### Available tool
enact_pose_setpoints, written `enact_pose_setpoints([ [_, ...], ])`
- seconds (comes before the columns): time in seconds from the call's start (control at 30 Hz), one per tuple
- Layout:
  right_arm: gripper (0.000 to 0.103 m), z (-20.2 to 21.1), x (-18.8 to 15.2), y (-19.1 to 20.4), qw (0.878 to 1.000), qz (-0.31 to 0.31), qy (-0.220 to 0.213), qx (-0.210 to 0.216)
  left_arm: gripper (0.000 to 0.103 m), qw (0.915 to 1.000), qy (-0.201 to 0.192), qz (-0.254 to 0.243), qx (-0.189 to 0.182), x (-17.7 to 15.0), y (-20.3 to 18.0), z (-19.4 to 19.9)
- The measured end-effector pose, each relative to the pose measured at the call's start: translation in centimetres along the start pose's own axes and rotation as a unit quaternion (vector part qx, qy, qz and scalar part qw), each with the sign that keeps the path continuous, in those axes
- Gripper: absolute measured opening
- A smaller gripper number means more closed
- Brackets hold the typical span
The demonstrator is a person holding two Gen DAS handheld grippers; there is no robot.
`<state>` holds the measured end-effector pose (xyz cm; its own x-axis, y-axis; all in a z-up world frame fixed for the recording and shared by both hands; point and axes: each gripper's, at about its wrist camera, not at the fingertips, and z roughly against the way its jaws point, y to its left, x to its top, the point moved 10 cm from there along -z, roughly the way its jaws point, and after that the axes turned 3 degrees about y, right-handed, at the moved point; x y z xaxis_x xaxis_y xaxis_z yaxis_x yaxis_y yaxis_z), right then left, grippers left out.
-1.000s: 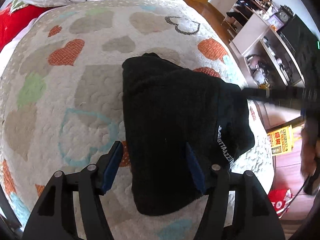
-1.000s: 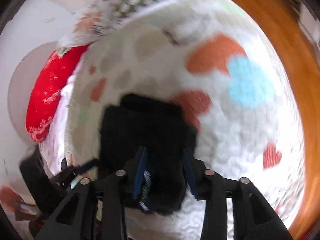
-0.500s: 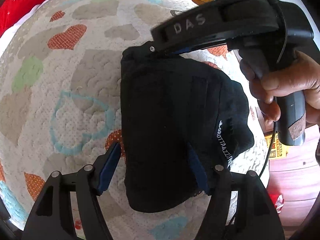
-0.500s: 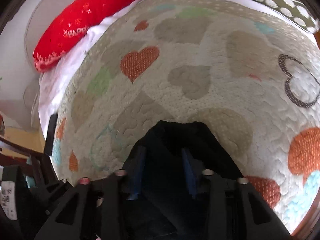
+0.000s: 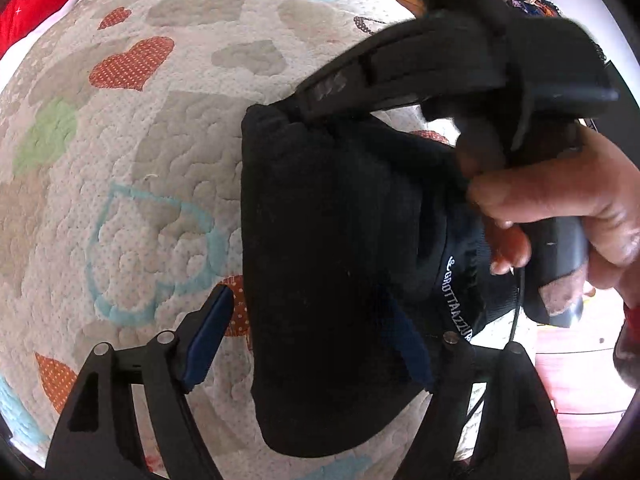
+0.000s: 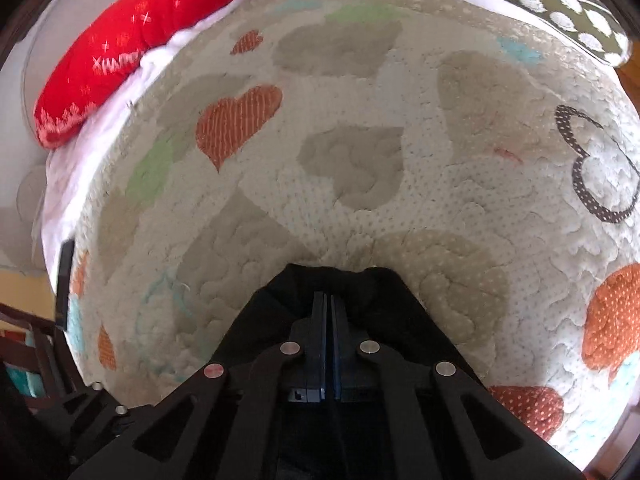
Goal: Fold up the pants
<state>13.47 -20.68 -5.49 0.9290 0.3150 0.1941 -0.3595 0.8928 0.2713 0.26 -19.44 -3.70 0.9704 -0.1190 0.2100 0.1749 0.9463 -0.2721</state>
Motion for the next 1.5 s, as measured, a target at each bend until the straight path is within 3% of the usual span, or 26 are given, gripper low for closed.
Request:
enact_pose_setpoints([
  [0.2, 0.018, 7.5, -0.6, -1.8, 0.994, -0.069, -0.062, 0.064, 0.078, 0.9998, 0.004, -0.01, 0.017, 0.9, -0.6, -0.1],
  [0.47, 0.023, 11.7, -5.1, -1.8, 0.987, -0.103, -0.069, 0.103, 0.078, 0.9977, 0.007, -0.023, 0.063, 0.4, -1.4, 1.3],
  [0.63, 0.024, 12.7, -7.9, -2.2, 0.978, -0.167, -0.099, 0.082, 0.078, 0.9985, 0.001, -0.044, 0.033, 1.1, -1.7, 2.0],
  [0.77, 0.025, 13.2, -9.4, -1.9, 0.961, -0.231, -0.13, 0.078, 0.078, 0.997, 0.005, -0.076, 0.009, 1.3, -0.6, 3.0],
  [0.87, 0.031, 13.0, -9.9, -1.5, 0.954, -0.257, -0.126, 0.088, 0.078, 0.9959, 0.006, -0.088, 0.024, 1.7, 0.2, 3.9],
  [1.1, 0.034, 15.0, -11.3, -1.0, 0.965, -0.204, -0.104, 0.128, 0.078, 0.995, -0.021, -0.056, 0.08, 2.5, 0.6, 6.1],
  [1.23, 0.04, 17.9, -12.1, -1.8, 0.964, -0.189, -0.129, 0.133, 0.078, 0.9952, -0.018, -0.018, 0.094, 2.6, 0.3, 7.0],
  [1.33, 0.042, 18.2, -12.4, -3.4, 0.957, -0.216, -0.151, 0.122, 0.078, 0.9939, -0.021, -0.043, 0.099, 3.0, -0.5, 7.4],
  [1.5, 0.042, 17.8, -13.2, -4.4, 0.944, -0.265, -0.179, 0.084, 0.078, 0.9919, -0.034, -0.106, 0.061, 3.7, -1.2, 7.1],
])
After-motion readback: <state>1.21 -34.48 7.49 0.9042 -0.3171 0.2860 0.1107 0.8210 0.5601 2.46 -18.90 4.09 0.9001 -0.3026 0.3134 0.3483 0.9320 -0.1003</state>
